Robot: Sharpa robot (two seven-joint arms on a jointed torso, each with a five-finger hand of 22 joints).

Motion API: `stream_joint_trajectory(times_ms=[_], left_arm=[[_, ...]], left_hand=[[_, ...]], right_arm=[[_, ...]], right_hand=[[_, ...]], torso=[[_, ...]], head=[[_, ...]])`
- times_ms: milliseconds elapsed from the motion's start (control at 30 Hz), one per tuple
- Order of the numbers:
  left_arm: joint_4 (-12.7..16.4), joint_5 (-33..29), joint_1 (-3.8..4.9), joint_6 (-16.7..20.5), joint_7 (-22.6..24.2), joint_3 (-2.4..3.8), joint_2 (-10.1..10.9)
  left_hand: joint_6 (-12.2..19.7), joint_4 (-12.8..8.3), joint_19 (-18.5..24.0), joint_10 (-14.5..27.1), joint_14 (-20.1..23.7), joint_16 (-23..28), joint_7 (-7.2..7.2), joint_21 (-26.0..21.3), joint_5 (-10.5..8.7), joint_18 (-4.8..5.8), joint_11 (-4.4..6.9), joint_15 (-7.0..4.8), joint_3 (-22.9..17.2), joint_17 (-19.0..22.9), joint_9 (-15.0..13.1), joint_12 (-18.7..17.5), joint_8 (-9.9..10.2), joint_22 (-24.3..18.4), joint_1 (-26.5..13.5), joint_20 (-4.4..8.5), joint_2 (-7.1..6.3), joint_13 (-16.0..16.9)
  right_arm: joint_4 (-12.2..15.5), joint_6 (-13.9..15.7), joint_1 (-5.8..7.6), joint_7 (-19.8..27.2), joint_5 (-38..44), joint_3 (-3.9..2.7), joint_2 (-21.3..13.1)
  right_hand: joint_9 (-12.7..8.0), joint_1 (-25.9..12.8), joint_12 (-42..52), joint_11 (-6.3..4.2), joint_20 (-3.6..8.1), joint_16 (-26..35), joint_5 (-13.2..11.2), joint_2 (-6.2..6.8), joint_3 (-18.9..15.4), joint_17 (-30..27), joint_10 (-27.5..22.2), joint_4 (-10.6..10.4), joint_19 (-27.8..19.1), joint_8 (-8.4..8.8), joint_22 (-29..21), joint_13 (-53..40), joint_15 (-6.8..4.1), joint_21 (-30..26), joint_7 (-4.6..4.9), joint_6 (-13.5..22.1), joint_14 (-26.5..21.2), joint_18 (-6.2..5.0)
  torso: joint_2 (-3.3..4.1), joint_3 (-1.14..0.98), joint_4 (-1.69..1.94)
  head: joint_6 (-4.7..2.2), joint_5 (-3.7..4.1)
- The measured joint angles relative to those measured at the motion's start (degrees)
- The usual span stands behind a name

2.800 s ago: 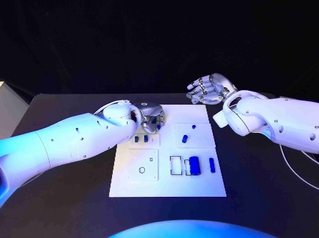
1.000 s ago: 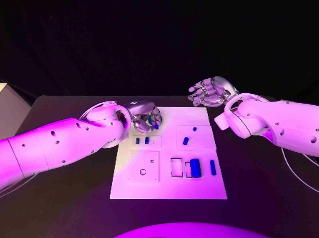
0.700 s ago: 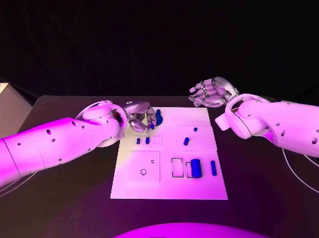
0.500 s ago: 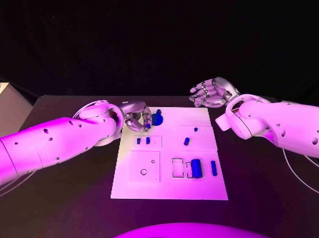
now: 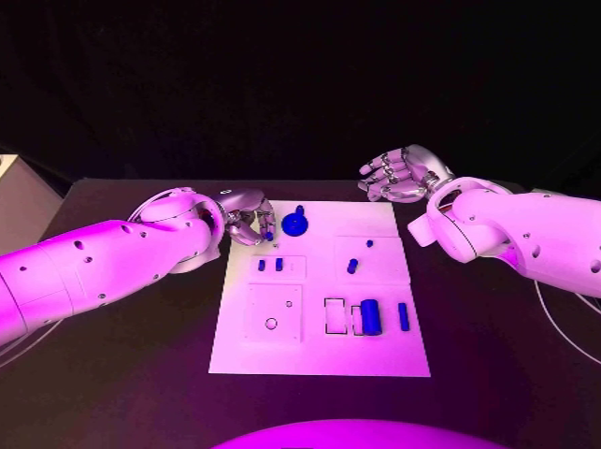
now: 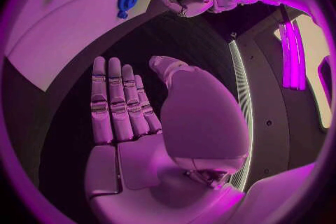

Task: Assemble the parts on the task board

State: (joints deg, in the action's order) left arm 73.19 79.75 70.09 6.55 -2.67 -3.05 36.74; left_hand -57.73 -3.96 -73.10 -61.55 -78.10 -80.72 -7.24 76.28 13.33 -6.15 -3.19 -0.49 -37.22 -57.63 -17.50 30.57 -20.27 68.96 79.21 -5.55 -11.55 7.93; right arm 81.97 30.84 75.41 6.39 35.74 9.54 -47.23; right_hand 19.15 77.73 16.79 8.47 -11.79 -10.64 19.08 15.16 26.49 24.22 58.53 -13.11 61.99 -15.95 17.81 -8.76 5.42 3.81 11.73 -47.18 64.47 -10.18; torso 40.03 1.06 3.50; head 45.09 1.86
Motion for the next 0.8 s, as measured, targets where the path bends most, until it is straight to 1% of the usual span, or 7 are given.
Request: stream_joint_trajectory(times_ms=[167,267,467,800], left_arm=[[-0.12,-0.01,0.0,-0.22,-0.15,-0.03,0.0],[-0.24,-0.01,0.0,-0.3,-0.2,-0.05,-0.14],[-0.44,-0.01,-0.02,-0.45,-0.26,-0.13,-0.52],[-0.5,-0.01,-0.02,-0.66,-0.29,-0.33,-0.87]], left_hand=[[0.0,0.0,0.0,0.0,0.0,0.0,-0.01,0.0,0.0,0.0,0.0,0.0,0.0,0.0,0.02,0.0,0.0,0.0,0.0,0.0,0.0,0.0],[-0.15,0.0,0.0,0.0,0.0,0.0,-0.15,0.0,0.0,0.0,0.0,0.0,0.0,0.0,0.03,0.0,0.0,0.0,0.0,0.0,0.0,0.0],[-0.15,0.0,0.0,0.0,0.0,0.0,-0.15,0.0,0.0,0.0,0.0,0.0,0.0,0.0,0.0,0.0,0.01,-0.01,0.0,0.0,0.0,0.0],[-0.15,0.0,0.0,0.0,0.0,0.0,-0.15,0.0,-0.01,0.0,0.0,0.0,0.0,0.0,-0.02,0.0,0.01,-0.01,0.0,0.0,0.0,0.01]], right_arm=[[0.0,0.0,-0.01,0.0,0.0,0.0,-0.02],[0.0,0.0,-0.01,0.0,0.0,0.0,-0.02],[0.01,0.0,-0.01,0.0,0.0,0.01,-0.04],[0.01,0.0,-0.01,0.0,0.0,0.01,-0.04]], right_hand=[[0.0,0.0,0.0,0.0,0.0,0.0,0.0,0.0,0.0,-0.06,0.0,0.0,0.0,0.0,0.0,0.0,0.0,0.0,0.0,0.0,0.0,0.0],[0.0,0.0,0.0,0.0,-0.21,0.0,0.0,0.0,0.0,-0.06,0.0,0.0,-0.21,0.0,-0.1,0.08,0.0,0.0,0.0,0.0,0.0,0.0],[0.0,0.0,0.0,0.0,-0.21,0.0,0.0,0.0,0.0,-0.12,0.0,0.0,-0.21,0.0,-0.15,0.08,0.0,0.0,0.0,0.0,0.0,0.0],[0.0,0.0,0.0,0.0,-0.21,0.0,0.0,0.0,-0.03,-0.16,0.0,0.08,-0.21,0.0,-0.22,0.2,0.0,0.0,0.0,0.0,0.0,0.0]], torso=[[0.0,-0.03,0.0],[0.0,-0.02,-0.01],[0.05,-0.02,-0.05],[0.04,0.0,-0.02]], head=[[0.08,-0.01],[0.12,-0.01],[0.14,-0.01],[0.23,0.05]])
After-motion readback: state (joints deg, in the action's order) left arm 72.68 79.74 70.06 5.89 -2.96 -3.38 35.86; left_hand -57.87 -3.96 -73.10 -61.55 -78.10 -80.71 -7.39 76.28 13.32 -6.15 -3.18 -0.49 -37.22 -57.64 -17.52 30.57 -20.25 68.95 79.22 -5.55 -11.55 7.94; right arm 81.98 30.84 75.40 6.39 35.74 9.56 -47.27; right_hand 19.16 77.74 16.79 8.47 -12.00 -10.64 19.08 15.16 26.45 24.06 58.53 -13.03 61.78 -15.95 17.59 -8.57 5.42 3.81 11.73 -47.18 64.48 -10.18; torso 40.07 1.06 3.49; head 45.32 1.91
